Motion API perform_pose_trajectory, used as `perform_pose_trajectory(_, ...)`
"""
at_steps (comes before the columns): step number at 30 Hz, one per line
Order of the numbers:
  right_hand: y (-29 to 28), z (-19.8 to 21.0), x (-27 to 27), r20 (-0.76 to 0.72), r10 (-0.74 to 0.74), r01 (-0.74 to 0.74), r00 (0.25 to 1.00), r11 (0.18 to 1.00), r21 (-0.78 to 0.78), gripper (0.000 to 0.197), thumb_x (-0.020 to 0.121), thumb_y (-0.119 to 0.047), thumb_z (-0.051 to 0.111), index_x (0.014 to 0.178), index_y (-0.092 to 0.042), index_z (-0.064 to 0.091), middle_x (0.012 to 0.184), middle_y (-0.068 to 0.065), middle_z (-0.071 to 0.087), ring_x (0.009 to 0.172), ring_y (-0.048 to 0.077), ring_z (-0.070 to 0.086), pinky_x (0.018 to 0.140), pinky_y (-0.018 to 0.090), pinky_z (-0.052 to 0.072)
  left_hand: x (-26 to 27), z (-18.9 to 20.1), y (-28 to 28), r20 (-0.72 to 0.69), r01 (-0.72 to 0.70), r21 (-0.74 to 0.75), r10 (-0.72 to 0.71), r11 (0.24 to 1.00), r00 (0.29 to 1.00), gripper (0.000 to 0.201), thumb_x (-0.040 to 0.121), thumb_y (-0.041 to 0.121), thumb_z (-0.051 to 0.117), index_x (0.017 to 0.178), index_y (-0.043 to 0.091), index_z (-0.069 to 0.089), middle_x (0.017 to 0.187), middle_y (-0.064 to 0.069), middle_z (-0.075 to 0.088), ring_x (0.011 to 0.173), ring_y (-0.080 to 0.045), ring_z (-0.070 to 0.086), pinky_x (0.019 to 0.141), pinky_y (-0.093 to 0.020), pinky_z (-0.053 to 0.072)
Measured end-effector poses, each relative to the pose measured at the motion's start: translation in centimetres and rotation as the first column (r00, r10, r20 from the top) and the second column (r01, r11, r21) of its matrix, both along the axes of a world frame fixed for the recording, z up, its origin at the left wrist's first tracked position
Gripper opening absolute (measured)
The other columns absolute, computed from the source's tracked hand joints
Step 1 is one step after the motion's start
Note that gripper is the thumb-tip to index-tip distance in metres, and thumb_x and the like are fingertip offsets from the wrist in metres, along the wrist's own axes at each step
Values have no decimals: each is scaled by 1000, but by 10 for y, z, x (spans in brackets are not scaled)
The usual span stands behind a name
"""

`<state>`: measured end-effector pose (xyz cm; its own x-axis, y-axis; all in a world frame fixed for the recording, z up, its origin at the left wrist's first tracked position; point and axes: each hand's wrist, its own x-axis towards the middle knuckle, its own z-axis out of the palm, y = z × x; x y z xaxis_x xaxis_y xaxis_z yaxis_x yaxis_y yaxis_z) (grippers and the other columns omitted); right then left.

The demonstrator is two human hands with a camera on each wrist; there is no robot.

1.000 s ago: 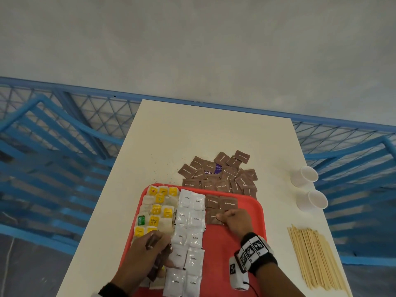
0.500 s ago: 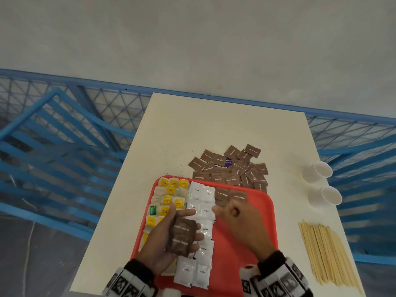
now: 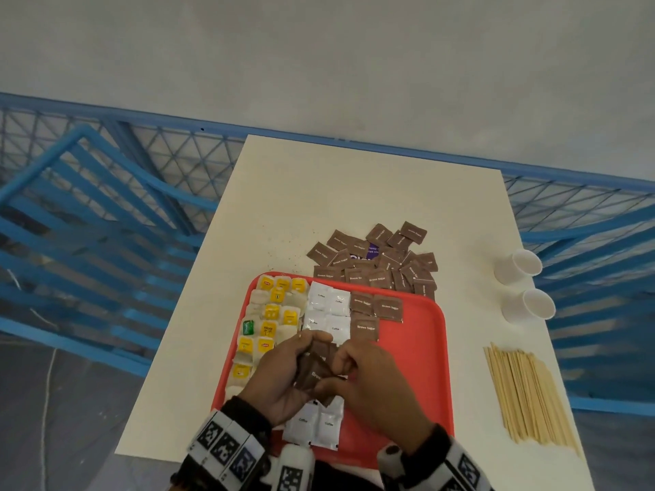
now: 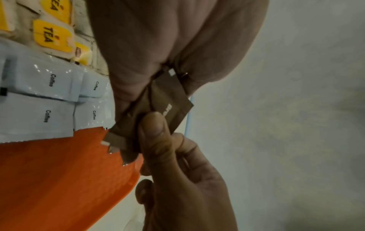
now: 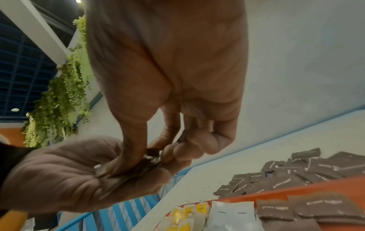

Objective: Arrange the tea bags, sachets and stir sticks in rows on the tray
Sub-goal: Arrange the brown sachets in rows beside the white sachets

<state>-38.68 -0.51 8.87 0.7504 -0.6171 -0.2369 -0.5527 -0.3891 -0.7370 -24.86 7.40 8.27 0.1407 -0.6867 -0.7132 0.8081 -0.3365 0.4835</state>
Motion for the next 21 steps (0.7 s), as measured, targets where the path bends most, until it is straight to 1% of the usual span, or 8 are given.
perform_pose_trajectory(3, -4, 0, 1, -5, 33, -33, 999, 999, 41, 33, 70, -30, 81, 71, -33, 48, 67, -16, 53, 67, -1, 48, 62, 17, 35, -2, 1, 0, 27, 14, -1, -14, 1000, 1000, 36, 105, 31, 38, 101, 4, 62, 81, -23, 64, 56, -29, 56, 50, -32, 45)
perform_pose_trajectory(5, -10, 5, -1, 38, 8, -14, 999, 988, 152, 28, 72, -19, 83, 75, -29, 57, 65, -12, 57, 61, -1, 54, 58, 13, 38, -2, 6, 0, 55, 45, -21, -43, 999, 998, 38, 105, 34, 41, 100, 3, 63, 85, -24, 66, 64, -32, 60, 55, -39, 54)
perform_pose_trajectory(7, -21, 13, -3, 100, -26, -1, 995, 964, 266, 16, 74, -11, 83, 78, -16, 69, 64, -8, 64, 57, -3, 57, 58, 10, 41, -1, 11, 2, 175, 133, -35, -125, 990, 977, 37, 99, 36, 53, 98, 1, 64, 91, -25, 69, 76, -38, 67, 68, -49, 60)
perform_pose_trajectory(9, -35, 20, -7, 126, -60, 15, 990, 943, 332, 9, 75, -11, 83, 79, -9, 74, 68, -4, 71, 59, -2, 60, 60, 12, 45, -1, 17, 5, 359, 249, -22, -224, 968, 906, 37, 89, 34, 65, 98, -1, 62, 94, -23, 73, 85, -39, 73, 74, -50, 60)
perform_pose_trajectory(12, -46, 29, -9, 161, -135, 56, 978, 907, 418, 10, 75, -16, 83, 75, -10, 76, 68, -2, 73, 61, 4, 61, 61, 17, 46, 2, 22, 4, 475, 260, -33, -214, 965, 854, 31, 85, 32, 68, 87, 2, 61, 90, -26, 69, 79, -37, 71, 62, -43, 61)
perform_pose_trajectory(16, -39, 25, -10, 171, -353, 216, 920, 821, 529, 30, 77, -34, 80, 62, -15, 62, 55, -2, 55, 51, 7, 44, 53, 20, 36, 1, 30, -2, 415, 167, -75, -122, 983, 902, 28, 87, 29, 66, 89, 1, 61, 80, -14, 66, 66, -24, 65, 50, -31, 54)
perform_pose_trajectory(18, -30, 20, -11, 180, -331, 205, 926, 843, 498, 37, 80, -41, 77, 64, -11, 60, 60, 3, 60, 55, 11, 49, 57, 25, 39, -3, 31, -5, 388, 101, -67, -67, 993, 919, 23, 86, 26, 66, 85, 4, 63, 76, -12, 66, 59, -20, 63, 48, -29, 52)
perform_pose_trajectory(21, -19, 20, -13, 218, -187, 65, 958, 881, 468, 28, 87, -32, 73, 64, -18, 65, 61, -5, 66, 55, 2, 53, 56, 16, 39, -5, 33, -6, 348, 37, -53, -16, 998, 937, 18, 89, 21, 65, 78, 7, 64, 72, -12, 65, 52, -19, 60, 45, -28, 49)
